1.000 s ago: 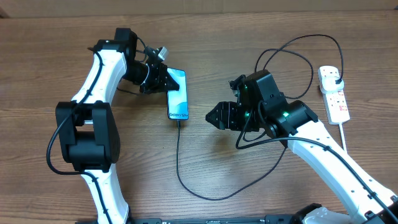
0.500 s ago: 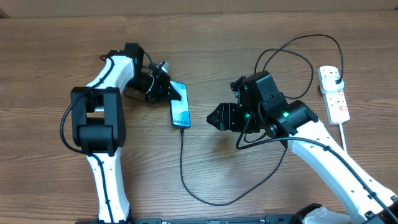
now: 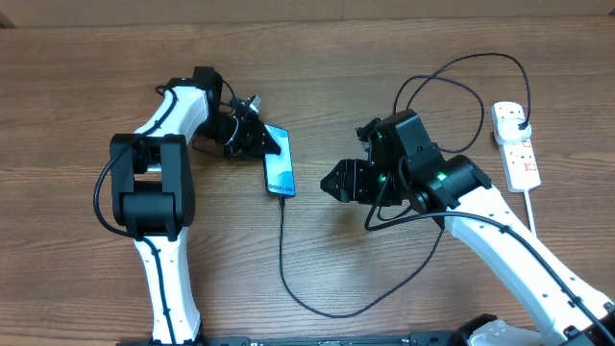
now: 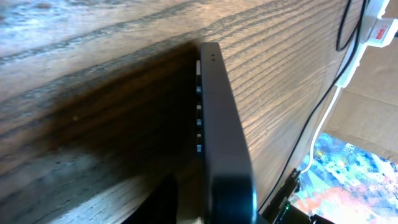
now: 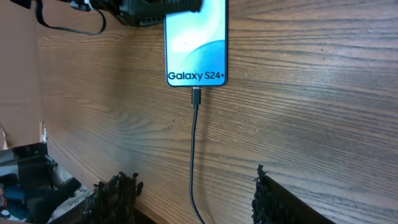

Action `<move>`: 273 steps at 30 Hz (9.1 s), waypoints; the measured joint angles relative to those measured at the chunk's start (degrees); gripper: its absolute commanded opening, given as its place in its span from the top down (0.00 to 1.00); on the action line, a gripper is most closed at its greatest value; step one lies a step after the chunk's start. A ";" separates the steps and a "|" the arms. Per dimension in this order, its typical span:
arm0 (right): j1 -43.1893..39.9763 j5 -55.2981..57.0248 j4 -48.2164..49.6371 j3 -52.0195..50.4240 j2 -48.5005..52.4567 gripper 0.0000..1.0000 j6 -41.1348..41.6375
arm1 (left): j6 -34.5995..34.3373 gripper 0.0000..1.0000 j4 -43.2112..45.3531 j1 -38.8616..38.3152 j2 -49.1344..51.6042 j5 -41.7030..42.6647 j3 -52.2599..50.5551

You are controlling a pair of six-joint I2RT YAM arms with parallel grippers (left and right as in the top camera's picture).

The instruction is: Plug charger to phone and switch on socket

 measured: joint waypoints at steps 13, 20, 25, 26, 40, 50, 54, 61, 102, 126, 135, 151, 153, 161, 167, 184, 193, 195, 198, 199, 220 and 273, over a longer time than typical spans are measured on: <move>0.00 0.85 -2.14 0.00 -0.02 0.37 0.02 | -1.27 0.65 -0.55 0.00 0.02 -3.69 0.00; 0.00 0.85 -2.58 0.00 -0.04 0.37 0.00 | -1.75 0.66 -1.20 0.00 -0.04 -5.11 0.17; 0.00 1.31 -3.58 0.00 -0.04 0.37 -0.02 | -2.97 0.61 -2.69 -0.07 -0.52 -8.66 0.59; 0.00 1.46 -3.80 0.00 -0.04 0.37 0.00 | -3.21 0.59 -2.95 -0.04 -0.72 -9.51 0.63; 0.00 1.97 -6.12 0.00 -0.04 0.41 -2.05 | -3.98 0.66 -5.55 -0.42 -2.16 -19.06 1.68; -5.35 2.23 -11.28 1.03 -0.66 0.66 -5.18 | -3.76 0.60 -11.78 -0.31 -12.22 -26.53 5.35; -10.49 2.32 -14.67 3.10 -1.95 0.94 -6.97 | -3.63 0.51 -12.79 -0.28 -24.61 -26.64 9.75; -23.30 1.95 -18.62 6.16 -4.55 0.96 -8.90 | -3.02 0.00 -13.25 -0.28 -42.38 -25.49 11.85; -74.49 -22.84 17.35 6.88 25.44 0.96 -3.10 | -2.73 0.01 -13.64 -0.28 -44.17 -25.38 11.80; -70.31 -22.27 26.93 6.88 35.47 0.96 2.25 | -2.73 0.00 -13.64 -0.28 -44.17 -25.40 11.80; -70.18 -21.16 26.99 6.88 37.97 0.96 2.86 | -2.73 0.01 -13.64 -0.28 -44.17 -25.40 11.80; -68.63 -19.43 28.15 6.91 38.40 0.96 2.84 | -2.73 0.01 -13.64 -0.28 -44.17 -25.38 11.80; -68.63 -19.30 27.78 7.08 38.40 0.96 2.84 | -2.73 0.00 -13.64 -0.28 -44.17 -25.40 11.80; -68.57 -18.78 25.94 7.65 38.40 0.96 2.80 | -2.73 0.00 -13.64 -0.28 -44.17 -25.40 11.80; -68.02 -17.38 25.07 8.11 38.36 0.96 2.38 | -2.73 0.00 -13.64 -0.28 -44.17 -25.40 11.80; -66.97 -14.32 22.73 7.96 37.07 0.96 -0.24 | -2.73 0.00 -13.64 -0.28 -44.17 -25.38 11.80; -66.55 -16.55 21.22 6.51 36.24 0.96 -1.05 | -2.73 0.00 -13.64 -0.28 -44.17 -25.40 11.80; -66.01 -16.85 21.20 6.29 36.15 0.96 -1.22 | -2.73 0.01 -13.64 -0.28 -44.17 -25.38 11.80; -66.07 -16.79 21.42 6.19 36.09 0.96 -1.20 | -2.73 0.01 -13.64 -0.28 -44.17 -25.40 11.80; -66.20 -16.92 21.44 6.19 36.06 0.96 -1.01 | -2.73 0.01 -13.64 -0.28 -44.17 -25.40 11.80; -76.76 -28.24 17.53 5.79 15.54 0.96 -0.02 | -2.73 0.01 -13.64 -0.28 -44.17 -25.40 11.80; -11.89 31.30 -28.76 26.08 -8.13 0.00 -23.74 | -2.73 0.00 -13.64 -0.28 -44.17 -25.40 11.80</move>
